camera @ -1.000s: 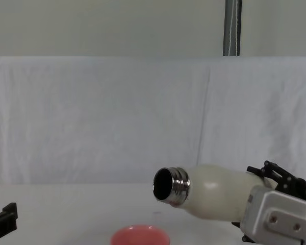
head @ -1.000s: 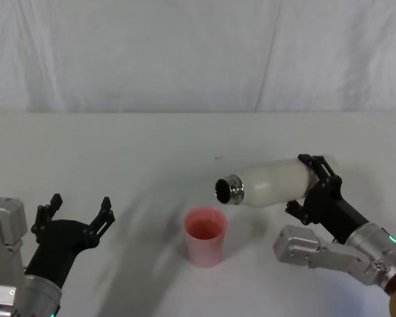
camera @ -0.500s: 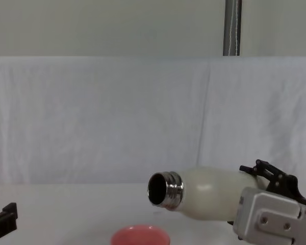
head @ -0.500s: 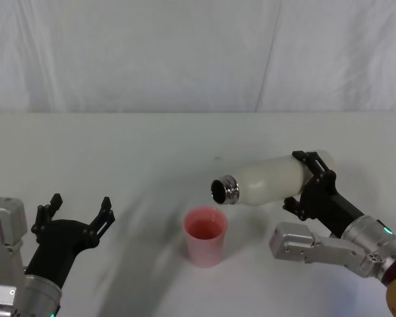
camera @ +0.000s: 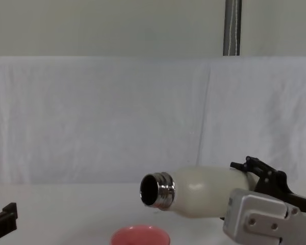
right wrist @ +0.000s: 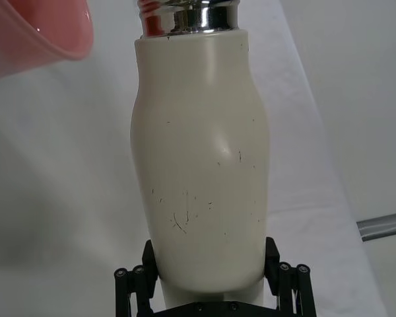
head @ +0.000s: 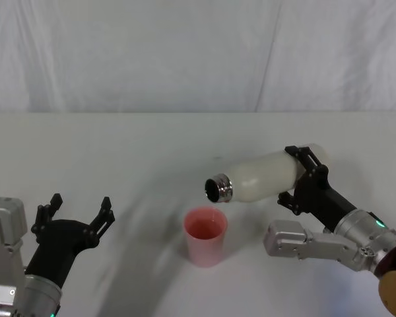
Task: Grasp the thermos with one hand and pour water into the cup lid.
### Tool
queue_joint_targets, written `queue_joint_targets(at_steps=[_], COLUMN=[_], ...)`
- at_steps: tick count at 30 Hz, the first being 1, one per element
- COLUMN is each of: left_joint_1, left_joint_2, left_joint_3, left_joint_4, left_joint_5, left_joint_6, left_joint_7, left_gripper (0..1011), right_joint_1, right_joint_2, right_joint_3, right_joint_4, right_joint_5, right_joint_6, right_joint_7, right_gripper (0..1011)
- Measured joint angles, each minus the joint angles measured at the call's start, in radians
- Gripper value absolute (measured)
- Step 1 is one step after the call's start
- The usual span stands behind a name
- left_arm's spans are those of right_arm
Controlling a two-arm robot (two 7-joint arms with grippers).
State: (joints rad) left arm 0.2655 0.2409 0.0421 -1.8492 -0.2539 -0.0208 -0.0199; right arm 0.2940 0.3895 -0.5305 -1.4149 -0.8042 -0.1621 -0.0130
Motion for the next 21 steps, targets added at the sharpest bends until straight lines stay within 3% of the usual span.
queue_joint_targets(at_steps=[21], left_joint_1=[0.0], left_joint_2=[0.0], left_joint_3=[0.0], left_joint_4=[0.0], left_joint_5=[0.0], left_joint_6=[0.0], left_joint_7=[0.0], left_gripper=[1001], right_joint_1=[0.019], right_joint_2=[0.014], right_joint_3=[-0.031], right_joint_4=[0.016], right_joint_5=[-0.024], right_joint_6=[-0.027], right_joint_7=[-0.04], right_gripper=[959])
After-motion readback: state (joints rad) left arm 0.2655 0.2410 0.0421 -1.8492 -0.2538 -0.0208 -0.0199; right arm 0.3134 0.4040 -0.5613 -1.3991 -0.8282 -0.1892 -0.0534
